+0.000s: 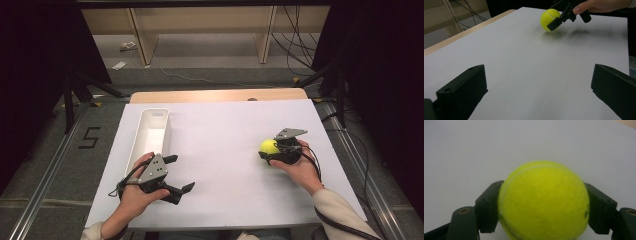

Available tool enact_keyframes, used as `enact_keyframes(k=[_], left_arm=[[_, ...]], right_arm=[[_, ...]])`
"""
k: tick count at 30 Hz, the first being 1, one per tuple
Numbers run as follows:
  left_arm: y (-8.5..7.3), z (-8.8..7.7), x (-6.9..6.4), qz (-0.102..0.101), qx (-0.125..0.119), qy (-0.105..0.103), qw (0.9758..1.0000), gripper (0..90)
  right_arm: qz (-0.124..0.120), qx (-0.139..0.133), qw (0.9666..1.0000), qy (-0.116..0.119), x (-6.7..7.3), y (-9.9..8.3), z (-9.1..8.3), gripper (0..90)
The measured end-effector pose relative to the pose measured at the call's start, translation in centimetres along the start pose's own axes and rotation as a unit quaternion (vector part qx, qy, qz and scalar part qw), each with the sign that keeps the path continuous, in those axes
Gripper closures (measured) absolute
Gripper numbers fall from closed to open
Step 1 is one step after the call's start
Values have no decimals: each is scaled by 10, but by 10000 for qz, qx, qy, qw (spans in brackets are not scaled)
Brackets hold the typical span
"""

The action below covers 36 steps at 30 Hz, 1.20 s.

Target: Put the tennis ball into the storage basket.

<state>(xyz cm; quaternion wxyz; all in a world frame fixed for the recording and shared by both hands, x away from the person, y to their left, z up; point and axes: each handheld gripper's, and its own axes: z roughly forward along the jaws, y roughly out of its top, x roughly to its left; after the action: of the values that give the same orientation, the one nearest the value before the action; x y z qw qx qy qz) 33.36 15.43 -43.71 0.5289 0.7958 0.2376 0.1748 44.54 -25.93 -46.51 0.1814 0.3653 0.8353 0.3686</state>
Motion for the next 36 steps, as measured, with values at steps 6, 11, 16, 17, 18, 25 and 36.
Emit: enact_keyframes(k=[6, 11, 16, 17, 18, 25, 36], left_arm=[[0, 0, 0, 1, -1, 0, 10000, 0], [0, 0, 0, -8, -1, -4, 10000, 0], [0, 0, 0, -9, -4, 1, 10000, 0], [0, 0, 0, -5, -2, -4, 10000, 0], [0, 0, 0, -5, -2, -4, 10000, 0], [0, 0, 0, -18, -3, -9, 10000, 0], [0, -1, 0, -17, -10, -20, 10000, 0]], right_arm=[[10, -70, 10000, -23, -1, 1, -2, 263], [26, -110, 9999, -27, -1, 2, -3, 263], [36, -147, 9999, -39, -1, 2, -4, 264], [26, -176, 9998, -40, -1, 3, -4, 263], [18, -187, 9998, -31, -2, 3, -4, 263], [50, -237, 9997, -24, -2, 4, -6, 264], [27, -382, 9993, 51, 2, 10, -10, 263]])
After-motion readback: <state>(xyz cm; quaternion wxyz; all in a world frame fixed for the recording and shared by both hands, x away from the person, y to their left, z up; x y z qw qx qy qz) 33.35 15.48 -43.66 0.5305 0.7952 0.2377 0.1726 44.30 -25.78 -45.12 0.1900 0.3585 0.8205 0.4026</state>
